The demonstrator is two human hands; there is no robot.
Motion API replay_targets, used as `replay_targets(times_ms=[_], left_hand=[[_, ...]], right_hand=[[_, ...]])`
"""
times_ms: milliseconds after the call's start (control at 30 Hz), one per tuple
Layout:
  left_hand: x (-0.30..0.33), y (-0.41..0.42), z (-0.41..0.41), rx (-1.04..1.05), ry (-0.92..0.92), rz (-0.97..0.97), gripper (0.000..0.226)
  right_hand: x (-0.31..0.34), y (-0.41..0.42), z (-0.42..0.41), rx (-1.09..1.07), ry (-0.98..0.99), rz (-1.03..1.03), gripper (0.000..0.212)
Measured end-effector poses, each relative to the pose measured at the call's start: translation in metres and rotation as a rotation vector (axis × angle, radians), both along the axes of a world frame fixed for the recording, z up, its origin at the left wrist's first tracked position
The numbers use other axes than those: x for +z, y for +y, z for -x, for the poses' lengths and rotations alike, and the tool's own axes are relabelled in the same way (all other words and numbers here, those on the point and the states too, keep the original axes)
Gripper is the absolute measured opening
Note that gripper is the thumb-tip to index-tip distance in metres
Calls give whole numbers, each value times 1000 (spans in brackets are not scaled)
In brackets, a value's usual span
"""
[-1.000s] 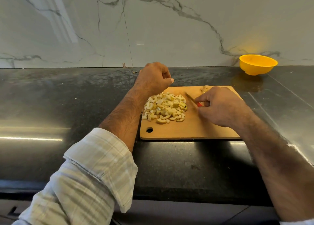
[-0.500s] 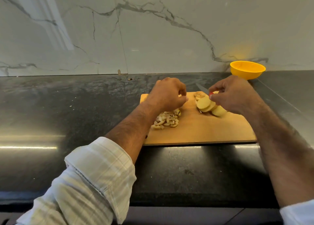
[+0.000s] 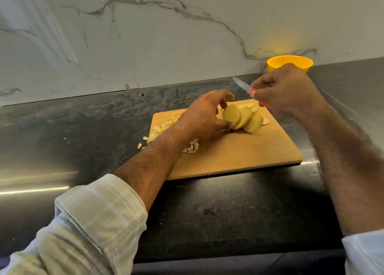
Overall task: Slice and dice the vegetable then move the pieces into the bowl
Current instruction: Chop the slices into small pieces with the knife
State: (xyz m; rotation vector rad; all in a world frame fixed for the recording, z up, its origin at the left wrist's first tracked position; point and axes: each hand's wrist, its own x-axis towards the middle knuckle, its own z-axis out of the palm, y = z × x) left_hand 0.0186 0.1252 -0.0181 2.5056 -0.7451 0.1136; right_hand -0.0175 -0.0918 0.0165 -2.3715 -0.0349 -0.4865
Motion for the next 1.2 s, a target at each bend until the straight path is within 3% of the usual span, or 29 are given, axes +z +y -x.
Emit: replay_targets(times_ms=[100,267,433,567,633,767,1000,1200], left_hand=[[-1,7,-3,2,-51,84,54],[7,35,-6,-54,24,254,18],[21,70,-5,-34,38,354,18],[25,92,-15,54,-14,544,20],[22,92,-16,84,-26,585,19],[14,75,-14,35,42,491,20],[10,64,-9,-4,146,361,22],[2,58,-13,83,31,108,10]], right_hand=[[2,4,3,12,-23,-28,6],[3,16,11,102,9,-48,8],[5,31,20,186,175,107,41],[12,42,36,353,479,253,44],[12,44,38,330,584,415,43],[13,36,38,211,728,523,40],[12,38,36,164,671,488,35],[14,38,35,196,628,411,45]])
